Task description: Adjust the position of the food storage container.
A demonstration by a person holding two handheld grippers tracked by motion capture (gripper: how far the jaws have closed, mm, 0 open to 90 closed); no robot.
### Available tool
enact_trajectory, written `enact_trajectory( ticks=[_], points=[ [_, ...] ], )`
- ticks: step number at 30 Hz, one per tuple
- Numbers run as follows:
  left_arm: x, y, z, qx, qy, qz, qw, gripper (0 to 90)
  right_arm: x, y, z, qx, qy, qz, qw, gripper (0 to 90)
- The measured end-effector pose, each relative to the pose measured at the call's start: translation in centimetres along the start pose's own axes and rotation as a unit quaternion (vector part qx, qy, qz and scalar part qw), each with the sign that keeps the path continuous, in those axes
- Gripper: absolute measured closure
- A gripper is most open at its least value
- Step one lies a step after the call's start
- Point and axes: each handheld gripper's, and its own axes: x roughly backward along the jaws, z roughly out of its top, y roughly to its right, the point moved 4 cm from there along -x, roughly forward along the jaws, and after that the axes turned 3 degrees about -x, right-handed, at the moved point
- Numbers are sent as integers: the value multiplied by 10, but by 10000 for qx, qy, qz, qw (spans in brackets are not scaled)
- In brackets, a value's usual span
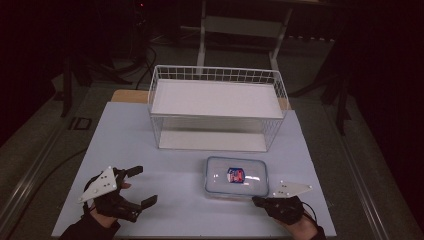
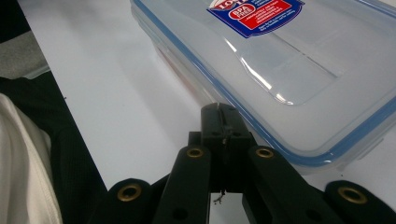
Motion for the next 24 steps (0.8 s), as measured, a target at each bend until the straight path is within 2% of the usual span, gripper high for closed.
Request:
enact_trajectory(
  ticks=[4,7,9,11,12,13,14,15,16,17,20,24],
  points=[
    [0,1,0,-10,1,-5,10000,3,-1,2,0,71,-9,-97,9999,900],
    [0,1,0,-23,2,-8,10000,3,0,2,1,-41,28,-39,10000,900],
    [1,0,0,-8,19,-1,10000,3,4,5,4,-103,167,-44,9998,900],
    [1,0,0,-7,13,5,10000,3,11,12,8,-156,310,-124,9993,900],
    [1,0,0,-11,16,7,10000,3,18,21,12,-162,375,-383,9984,900],
    [1,0,0,-4,21,-1,10000,3,18,21,12,-162,375,-383,9984,900],
    [1,0,0,-7,13,1,10000,3,24,31,14,-269,457,-468,9975,900],
    [0,0,0,-13,8,4,10000,3,24,31,14,-269,457,-468,9975,900],
    [0,0,0,-12,7,0,10000,3,25,41,14,-316,408,-663,9965,900],
    [0,0,0,-14,3,-4,10000,3,25,41,14,-316,408,-663,9965,900],
    [0,1,0,-10,1,-10,10000,3,20,60,9,-501,294,-882,9944,900],
    [0,1,0,12,-2,-10,10000,3,13,69,7,-601,257,-916,9936,900]
  ],
)
